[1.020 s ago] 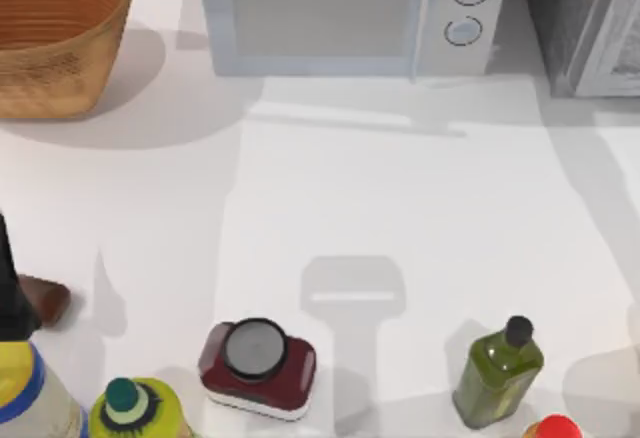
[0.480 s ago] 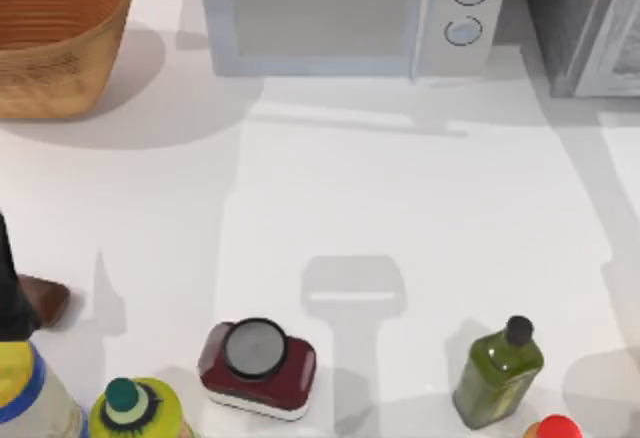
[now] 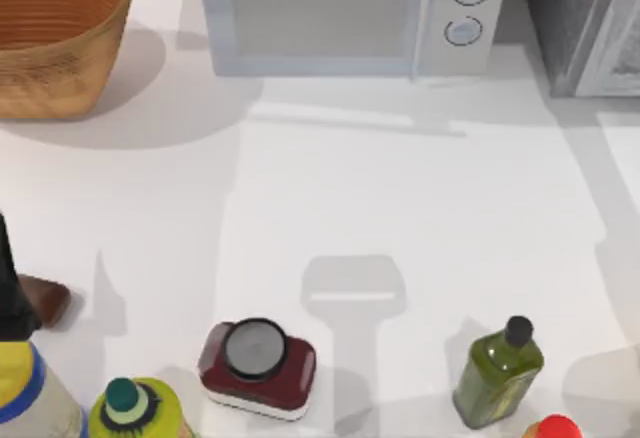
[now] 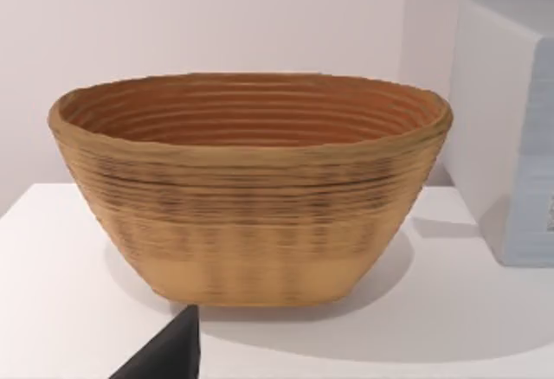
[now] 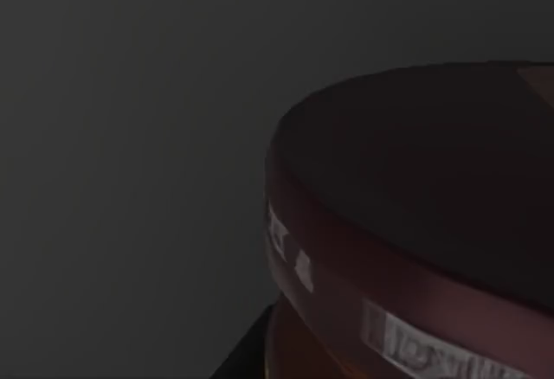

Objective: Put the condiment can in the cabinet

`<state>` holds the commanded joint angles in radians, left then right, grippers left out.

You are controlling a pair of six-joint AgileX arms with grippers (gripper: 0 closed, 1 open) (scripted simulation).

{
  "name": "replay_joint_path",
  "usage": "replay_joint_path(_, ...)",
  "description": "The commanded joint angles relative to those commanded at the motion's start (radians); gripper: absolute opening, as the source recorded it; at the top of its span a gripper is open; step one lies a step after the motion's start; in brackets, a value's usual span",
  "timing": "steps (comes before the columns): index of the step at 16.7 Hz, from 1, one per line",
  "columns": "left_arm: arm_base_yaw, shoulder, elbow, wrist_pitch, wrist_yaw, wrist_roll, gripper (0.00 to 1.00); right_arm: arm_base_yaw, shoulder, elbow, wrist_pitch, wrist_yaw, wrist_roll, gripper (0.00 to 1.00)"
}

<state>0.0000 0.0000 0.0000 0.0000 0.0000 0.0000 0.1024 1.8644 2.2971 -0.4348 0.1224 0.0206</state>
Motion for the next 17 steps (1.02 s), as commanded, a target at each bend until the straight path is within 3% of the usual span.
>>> replay_joint_path(13,0.000,0.000,0.000,0.000,0.000,0.000,1.00,0.000,0.000,0.000,0.000,0.000,0.000,0.98)
replay_joint_path(17,0.000,0.000,0.000,0.000,0.000,0.000,1.00,0.000,0.000,0.000,0.000,0.000,0.000,1.00)
